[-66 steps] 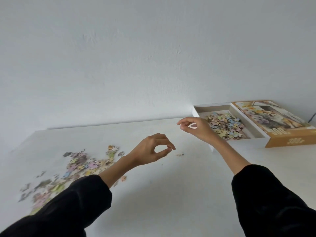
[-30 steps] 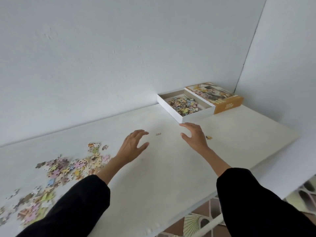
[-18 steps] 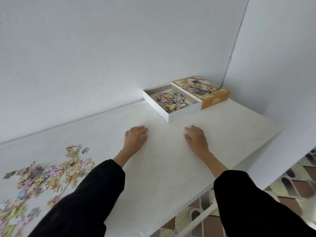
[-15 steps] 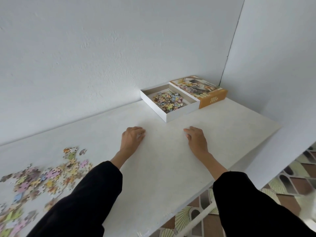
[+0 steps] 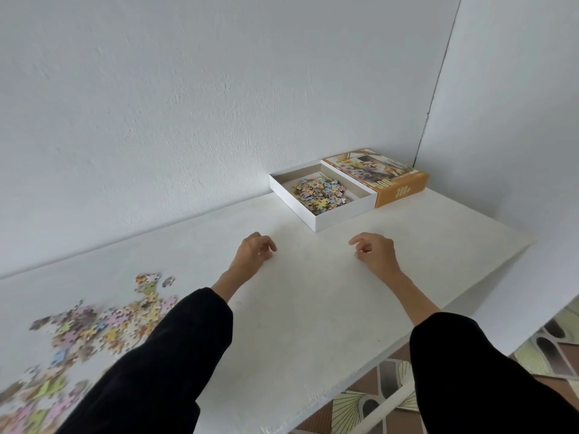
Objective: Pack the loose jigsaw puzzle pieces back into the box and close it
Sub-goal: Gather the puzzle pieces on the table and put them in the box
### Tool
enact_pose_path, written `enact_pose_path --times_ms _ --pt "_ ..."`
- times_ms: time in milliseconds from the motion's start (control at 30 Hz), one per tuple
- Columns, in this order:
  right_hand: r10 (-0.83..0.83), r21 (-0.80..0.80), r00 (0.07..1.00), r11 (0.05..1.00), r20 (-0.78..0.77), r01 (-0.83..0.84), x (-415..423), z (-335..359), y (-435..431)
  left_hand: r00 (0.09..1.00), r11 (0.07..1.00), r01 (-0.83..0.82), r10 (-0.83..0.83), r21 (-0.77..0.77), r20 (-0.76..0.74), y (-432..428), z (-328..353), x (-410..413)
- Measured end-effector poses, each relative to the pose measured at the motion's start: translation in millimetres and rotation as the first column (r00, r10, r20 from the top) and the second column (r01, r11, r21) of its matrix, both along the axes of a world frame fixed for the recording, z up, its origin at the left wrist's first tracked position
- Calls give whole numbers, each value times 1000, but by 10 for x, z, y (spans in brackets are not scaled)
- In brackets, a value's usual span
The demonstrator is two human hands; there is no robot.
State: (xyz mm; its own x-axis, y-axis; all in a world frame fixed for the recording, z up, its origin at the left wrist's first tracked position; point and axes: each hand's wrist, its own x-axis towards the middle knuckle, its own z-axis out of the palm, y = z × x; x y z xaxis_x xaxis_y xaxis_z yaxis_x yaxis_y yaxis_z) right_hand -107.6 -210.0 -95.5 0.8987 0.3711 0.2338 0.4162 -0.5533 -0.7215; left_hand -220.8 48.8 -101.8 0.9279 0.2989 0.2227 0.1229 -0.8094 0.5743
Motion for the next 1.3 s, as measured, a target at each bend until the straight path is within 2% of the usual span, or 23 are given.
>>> enact_pose_path --times_ms 200,367,633,767,1067,1200,1300 --pt "104 125 995 987 -1 -104 -158 77 260 1000 999 29 -28 -20 12 46 86 -112" --pt "283 179 959 943 16 -281 -382 122 668 996 994 -61 67 -90 64 154 253 -440" --pt "585 145 811 801 19 -581 -1167 140 1564 948 952 -291 300 -99 103 464 279 -1574" --pt "683 108 728 721 48 -684 -1652 167 1947 919 926 -368 376 -81 117 689 259 -2208" --pt "757 59 640 639 133 -767 -2576 99 2578 927 931 -362 364 -38 90 1026 204 -3120" --pt "734 16 662 668 152 -744 -2781 -37 2686 955 953 -288 277 99 106 1114 139 -3315" --pt "635 12 736 755 235 -655 -2747 -116 2630 919 895 -387 356 220 170 1203 82 -3484"
